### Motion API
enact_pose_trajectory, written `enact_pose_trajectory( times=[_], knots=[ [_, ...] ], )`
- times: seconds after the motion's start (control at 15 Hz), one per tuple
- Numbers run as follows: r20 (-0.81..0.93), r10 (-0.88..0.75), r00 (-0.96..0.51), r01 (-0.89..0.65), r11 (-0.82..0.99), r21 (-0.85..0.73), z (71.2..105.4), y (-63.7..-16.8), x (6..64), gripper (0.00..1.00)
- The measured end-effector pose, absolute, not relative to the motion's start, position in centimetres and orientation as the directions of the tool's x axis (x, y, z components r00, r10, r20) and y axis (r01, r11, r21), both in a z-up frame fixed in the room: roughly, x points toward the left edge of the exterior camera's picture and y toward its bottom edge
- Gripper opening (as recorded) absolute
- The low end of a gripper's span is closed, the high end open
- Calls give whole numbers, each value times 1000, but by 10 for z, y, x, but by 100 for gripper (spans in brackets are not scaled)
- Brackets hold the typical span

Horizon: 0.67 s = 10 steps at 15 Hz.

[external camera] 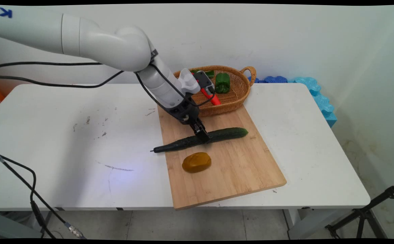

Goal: Pick up the cucumber from the cutting board, then place the picked object in the vegetable basket

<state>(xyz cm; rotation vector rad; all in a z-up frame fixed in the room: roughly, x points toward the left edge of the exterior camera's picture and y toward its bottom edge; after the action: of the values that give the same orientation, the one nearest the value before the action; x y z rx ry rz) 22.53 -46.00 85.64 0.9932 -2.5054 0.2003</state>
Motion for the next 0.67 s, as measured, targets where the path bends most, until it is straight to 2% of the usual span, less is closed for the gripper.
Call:
enact_pose_trajectory(
  times=[0.2,0.27,0.67],
  knots=[
    [444,-616,-651,-679,734,23,850,-459,223,100],
    [444,-617,-650,-680,733,22,848,-459,223,0],
    [453,-603,-656,-669,743,21,847,-454,222,0]
  ],
)
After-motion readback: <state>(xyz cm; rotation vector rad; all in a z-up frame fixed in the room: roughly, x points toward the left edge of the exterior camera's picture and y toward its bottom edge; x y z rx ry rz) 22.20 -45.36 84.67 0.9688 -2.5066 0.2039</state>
